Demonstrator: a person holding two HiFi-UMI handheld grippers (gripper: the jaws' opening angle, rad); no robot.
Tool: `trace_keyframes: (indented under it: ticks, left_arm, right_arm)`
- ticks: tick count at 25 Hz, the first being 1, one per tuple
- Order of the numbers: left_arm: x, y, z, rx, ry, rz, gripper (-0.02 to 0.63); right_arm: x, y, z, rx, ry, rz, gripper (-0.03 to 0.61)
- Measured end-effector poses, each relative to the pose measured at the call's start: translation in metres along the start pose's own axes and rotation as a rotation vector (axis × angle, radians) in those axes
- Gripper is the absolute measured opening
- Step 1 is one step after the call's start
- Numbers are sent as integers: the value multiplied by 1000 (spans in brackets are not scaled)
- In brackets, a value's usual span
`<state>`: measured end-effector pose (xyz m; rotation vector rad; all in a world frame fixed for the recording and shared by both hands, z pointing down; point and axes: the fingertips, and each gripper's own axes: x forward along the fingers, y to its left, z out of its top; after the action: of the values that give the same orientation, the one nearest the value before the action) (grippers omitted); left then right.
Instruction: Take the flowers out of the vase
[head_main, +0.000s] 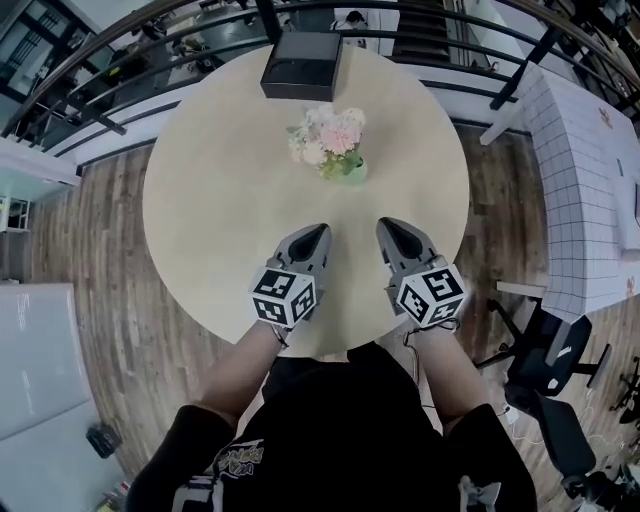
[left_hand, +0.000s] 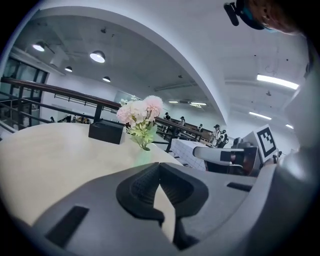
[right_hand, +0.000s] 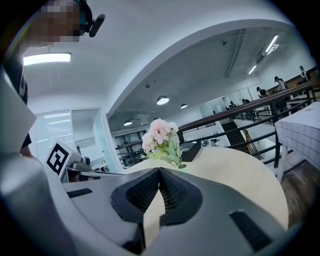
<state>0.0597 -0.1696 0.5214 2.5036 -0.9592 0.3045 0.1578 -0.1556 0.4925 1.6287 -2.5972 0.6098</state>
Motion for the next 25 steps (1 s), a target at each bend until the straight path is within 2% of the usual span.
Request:
trace_keyframes:
  ticks: [13, 22, 25]
  left_arm:
    - [58, 25, 3, -13, -15, 111, 8]
    - [86, 38, 7, -9, -20, 111, 13]
    - [95, 38, 10, -4, -37, 95, 108]
  right_arm:
    - [44, -53, -20, -12, 70, 57, 21]
    - [69, -72, -40, -10, 115, 61, 21]
    - [75, -78, -47, -20, 128, 64, 21]
